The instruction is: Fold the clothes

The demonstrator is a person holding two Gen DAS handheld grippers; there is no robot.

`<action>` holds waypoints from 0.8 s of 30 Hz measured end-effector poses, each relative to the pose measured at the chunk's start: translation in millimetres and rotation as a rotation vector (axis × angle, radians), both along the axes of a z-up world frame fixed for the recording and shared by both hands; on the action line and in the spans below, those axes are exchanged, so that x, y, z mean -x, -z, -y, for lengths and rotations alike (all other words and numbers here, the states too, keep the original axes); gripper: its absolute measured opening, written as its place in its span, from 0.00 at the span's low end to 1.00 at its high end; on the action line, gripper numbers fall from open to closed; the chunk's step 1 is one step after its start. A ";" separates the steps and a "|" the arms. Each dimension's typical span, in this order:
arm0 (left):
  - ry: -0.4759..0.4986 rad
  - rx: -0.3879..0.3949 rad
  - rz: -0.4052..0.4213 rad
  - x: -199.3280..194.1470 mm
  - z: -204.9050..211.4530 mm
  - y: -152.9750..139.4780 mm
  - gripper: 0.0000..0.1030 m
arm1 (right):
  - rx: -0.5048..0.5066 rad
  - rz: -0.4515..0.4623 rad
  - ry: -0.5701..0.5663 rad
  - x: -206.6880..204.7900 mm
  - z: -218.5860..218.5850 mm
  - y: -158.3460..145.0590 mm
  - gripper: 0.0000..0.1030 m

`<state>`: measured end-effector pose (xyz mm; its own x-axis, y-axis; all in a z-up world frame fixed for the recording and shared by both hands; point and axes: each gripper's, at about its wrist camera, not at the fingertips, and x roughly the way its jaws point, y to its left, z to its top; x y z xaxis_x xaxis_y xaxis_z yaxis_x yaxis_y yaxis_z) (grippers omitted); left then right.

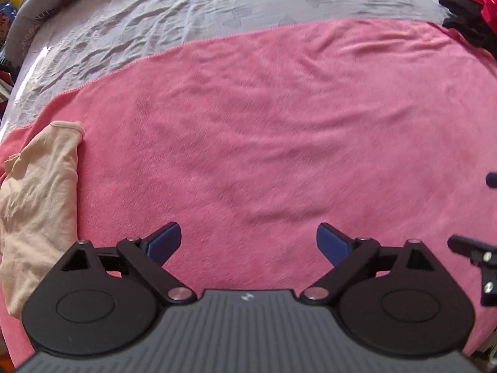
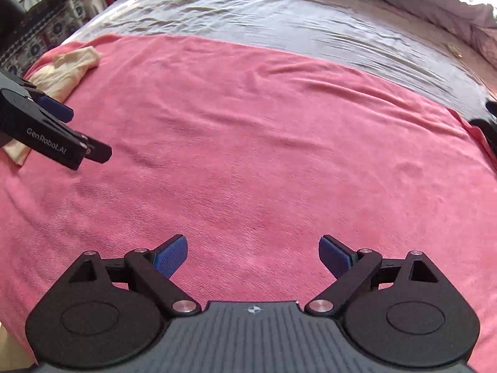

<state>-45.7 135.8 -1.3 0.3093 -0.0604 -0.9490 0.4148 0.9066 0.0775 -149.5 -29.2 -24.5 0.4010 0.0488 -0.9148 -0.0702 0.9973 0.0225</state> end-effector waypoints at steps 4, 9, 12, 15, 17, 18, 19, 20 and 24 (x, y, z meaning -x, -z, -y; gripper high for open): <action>-0.049 0.027 0.050 0.7 32.3 -14.4 1.00 | -0.028 -0.001 0.091 15.1 22.3 5.6 0.90; -0.099 -0.079 -0.069 -8.0 67.1 21.5 1.00 | -0.051 -0.014 0.183 29.5 38.4 14.7 0.90; -0.104 -0.220 -0.152 -13.1 81.6 64.7 1.00 | -0.055 -0.022 0.201 30.0 40.6 23.3 0.90; -0.143 -0.169 -0.140 -15.9 76.4 65.9 1.00 | -0.051 -0.039 0.211 29.1 39.5 32.1 0.90; -0.182 -0.114 -0.180 -21.4 65.2 69.2 1.00 | -0.062 -0.051 0.215 28.2 37.3 37.9 0.90; -0.206 -0.077 -0.202 -24.2 57.8 71.0 1.00 | -0.064 -0.059 0.214 27.8 35.2 40.8 0.90; -0.226 -0.032 -0.215 -25.9 48.9 72.0 1.00 | -0.064 -0.069 0.213 27.5 32.7 43.8 0.90; -0.234 0.008 -0.212 -26.0 41.4 71.8 1.00 | -0.066 -0.076 0.211 26.3 30.7 46.4 0.90; -0.234 0.010 -0.169 -19.6 41.3 70.7 1.00 | -0.066 -0.092 0.209 26.9 23.8 50.7 0.91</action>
